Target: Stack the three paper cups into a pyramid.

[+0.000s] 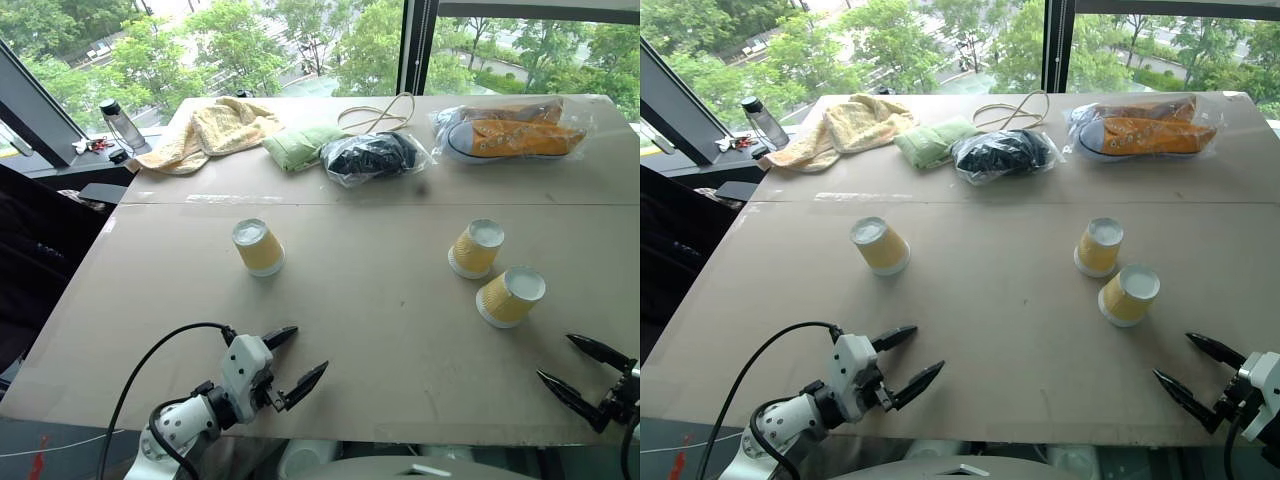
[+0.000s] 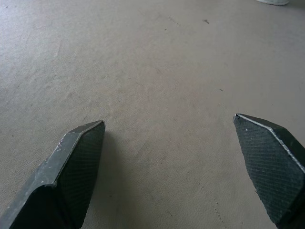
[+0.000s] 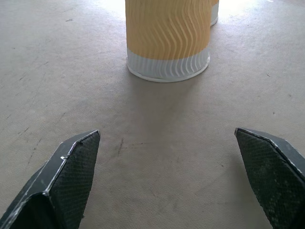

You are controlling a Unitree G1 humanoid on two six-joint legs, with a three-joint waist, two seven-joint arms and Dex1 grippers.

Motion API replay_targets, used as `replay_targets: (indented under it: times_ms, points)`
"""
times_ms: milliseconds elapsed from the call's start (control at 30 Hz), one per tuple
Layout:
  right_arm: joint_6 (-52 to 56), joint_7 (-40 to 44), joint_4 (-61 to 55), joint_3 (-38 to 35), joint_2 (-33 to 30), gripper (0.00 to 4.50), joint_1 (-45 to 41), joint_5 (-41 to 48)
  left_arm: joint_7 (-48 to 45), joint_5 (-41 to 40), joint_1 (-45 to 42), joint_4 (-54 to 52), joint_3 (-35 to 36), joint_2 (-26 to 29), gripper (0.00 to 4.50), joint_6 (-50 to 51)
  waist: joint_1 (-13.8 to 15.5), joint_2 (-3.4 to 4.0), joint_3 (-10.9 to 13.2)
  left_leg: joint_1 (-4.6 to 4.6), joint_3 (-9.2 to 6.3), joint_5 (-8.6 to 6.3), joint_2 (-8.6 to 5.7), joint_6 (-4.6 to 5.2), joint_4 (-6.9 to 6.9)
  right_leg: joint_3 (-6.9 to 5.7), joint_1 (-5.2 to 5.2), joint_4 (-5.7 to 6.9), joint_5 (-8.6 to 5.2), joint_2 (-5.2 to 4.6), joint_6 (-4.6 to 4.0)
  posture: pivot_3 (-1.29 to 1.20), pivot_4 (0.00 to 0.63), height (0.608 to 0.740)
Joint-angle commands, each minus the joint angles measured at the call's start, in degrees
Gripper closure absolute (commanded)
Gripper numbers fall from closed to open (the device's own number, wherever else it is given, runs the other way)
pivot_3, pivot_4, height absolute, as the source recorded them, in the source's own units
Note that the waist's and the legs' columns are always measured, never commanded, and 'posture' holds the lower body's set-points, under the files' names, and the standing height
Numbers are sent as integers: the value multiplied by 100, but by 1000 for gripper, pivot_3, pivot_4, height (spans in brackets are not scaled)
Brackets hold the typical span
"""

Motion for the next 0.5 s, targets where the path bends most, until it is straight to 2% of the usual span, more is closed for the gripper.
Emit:
replay_targets:
  times_ms: [33, 500]
  points:
    - [40, 24, -127, -121, -66, 0, 4, 90, 65, -7, 43, -19, 20, -3, 66, 27, 0, 0, 0, 0, 0, 0, 0, 0, 0, 0, 0, 0, 0, 0, 0, 0, 150, 734]
    - [115, -54, -190, -104, 33, 0, -159, 127, -122, -147, -14, 166, 60, -31, 66, -215, 0, -2, 1, -8, 11, -1, 0, 3, 0, 7, -14, 0, 1, -2, 1, 0, 150, 734]
